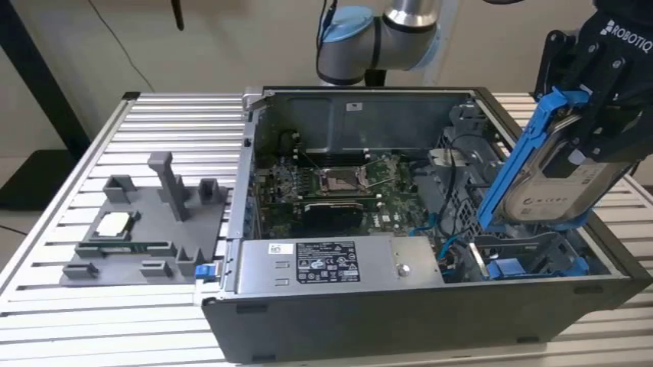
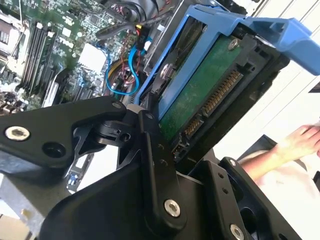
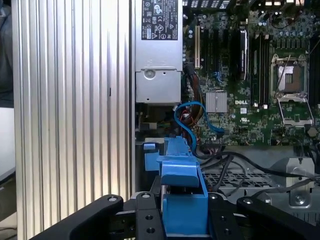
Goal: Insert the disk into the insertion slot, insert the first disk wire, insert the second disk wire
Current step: 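Insert the disk into the insertion slot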
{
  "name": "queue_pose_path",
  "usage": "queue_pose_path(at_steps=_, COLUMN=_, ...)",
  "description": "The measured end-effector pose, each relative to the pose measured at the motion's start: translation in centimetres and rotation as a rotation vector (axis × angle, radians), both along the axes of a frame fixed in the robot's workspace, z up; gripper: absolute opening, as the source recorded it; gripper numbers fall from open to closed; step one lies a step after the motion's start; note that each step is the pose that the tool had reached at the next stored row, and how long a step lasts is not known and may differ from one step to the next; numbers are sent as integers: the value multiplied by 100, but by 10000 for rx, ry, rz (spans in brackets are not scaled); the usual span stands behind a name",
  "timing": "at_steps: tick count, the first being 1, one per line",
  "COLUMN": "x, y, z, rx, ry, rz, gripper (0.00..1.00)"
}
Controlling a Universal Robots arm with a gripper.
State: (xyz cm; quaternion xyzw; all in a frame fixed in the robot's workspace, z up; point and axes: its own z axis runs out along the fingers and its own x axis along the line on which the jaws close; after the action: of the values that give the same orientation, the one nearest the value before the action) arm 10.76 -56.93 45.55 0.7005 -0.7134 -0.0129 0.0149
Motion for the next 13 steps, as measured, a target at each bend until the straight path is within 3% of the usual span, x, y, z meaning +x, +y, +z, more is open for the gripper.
queue_pose_path(at_steps=8, x=106, y=0, z=-94, rx=-24, ry=11, rz=17, gripper=33)
queue_pose_path(at_steps=13, x=115, y=0, z=-102, rx=-28, ry=14, rz=20, gripper=33)
